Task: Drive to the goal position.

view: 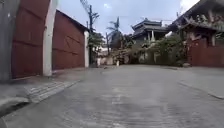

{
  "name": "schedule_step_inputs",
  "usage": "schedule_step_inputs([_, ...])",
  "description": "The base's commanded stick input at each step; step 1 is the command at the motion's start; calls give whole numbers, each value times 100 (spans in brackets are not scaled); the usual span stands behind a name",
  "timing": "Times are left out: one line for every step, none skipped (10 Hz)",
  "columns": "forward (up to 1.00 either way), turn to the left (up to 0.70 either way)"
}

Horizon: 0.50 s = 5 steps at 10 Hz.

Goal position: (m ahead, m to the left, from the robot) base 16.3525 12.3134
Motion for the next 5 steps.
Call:
schedule_step_inputs([100, -40])
schedule_step_inputs([100, -40])
schedule_step_inputs([100, -34])
schedule_step_inputs([100, -13])
schedule_step_inputs([100, 0])
